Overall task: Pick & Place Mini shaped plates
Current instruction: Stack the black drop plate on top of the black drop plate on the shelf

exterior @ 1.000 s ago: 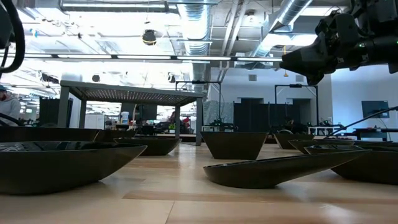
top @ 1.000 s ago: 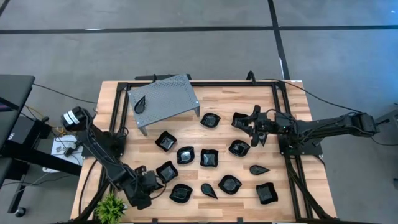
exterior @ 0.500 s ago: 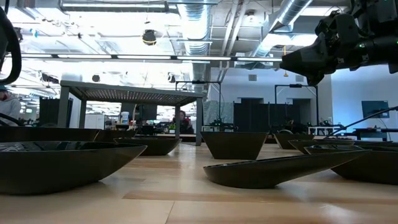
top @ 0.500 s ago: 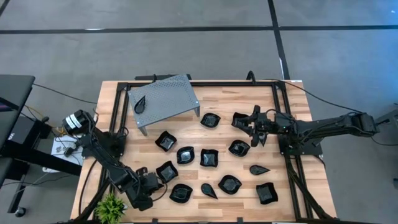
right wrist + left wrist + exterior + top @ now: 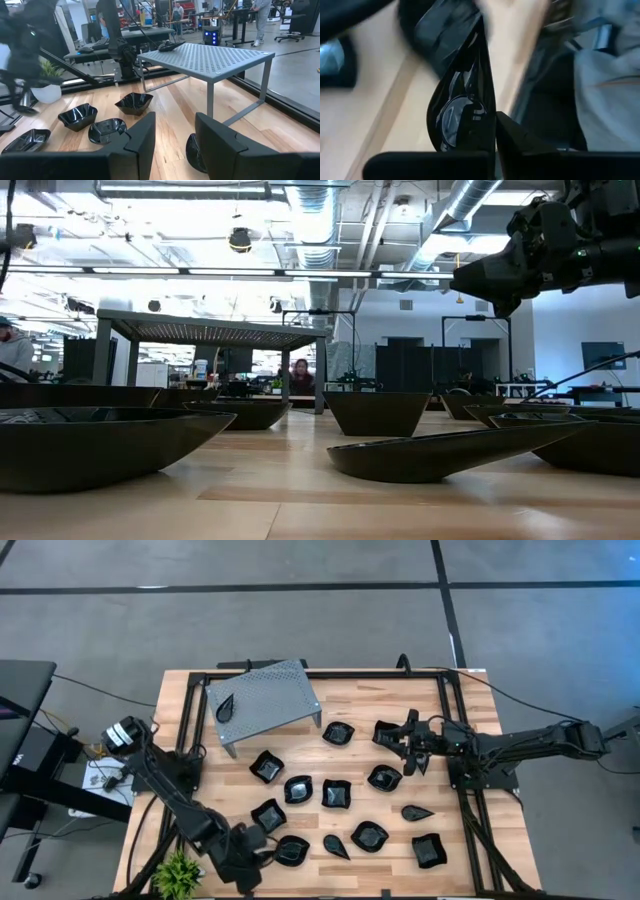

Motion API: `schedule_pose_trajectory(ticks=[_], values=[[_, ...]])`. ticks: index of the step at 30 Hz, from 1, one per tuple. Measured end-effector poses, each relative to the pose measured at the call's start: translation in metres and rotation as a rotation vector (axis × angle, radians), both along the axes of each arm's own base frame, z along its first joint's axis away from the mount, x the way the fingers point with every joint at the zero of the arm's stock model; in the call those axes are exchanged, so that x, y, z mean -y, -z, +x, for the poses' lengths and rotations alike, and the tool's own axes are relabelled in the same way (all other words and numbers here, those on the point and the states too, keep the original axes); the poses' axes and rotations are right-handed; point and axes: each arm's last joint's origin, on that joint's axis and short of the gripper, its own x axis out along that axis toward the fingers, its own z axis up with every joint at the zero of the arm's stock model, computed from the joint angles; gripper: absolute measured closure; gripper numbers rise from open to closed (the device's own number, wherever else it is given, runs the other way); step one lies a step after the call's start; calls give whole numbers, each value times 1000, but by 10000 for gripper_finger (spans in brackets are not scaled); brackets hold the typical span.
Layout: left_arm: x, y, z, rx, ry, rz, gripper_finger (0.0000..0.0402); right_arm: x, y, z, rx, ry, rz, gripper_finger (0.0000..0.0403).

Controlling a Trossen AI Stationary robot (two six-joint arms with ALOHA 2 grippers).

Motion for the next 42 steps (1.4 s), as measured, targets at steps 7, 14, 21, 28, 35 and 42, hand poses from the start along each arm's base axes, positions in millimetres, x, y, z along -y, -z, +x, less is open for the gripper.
schedule_pose_trajectory(ticks=[7,14,21,28,35,42], values=[[-40,-34,32,154,-17,174,398,0,-3,0,34,2,-3,269],[-134,-76,37,157,-195,349,398,0,-13,0,129,0,-12,266],[-206,-127,7,315,-495,506,398,0,-11,0,110,0,-10,269],[-244,-137,-30,224,-695,580,398,0,-5,0,55,-2,-4,270],[-268,-122,-55,-70,-784,631,398,-2,0,0,-1,-15,3,269],[-282,-110,-57,-184,-840,607,398,-5,-1,1,8,-37,2,269]])
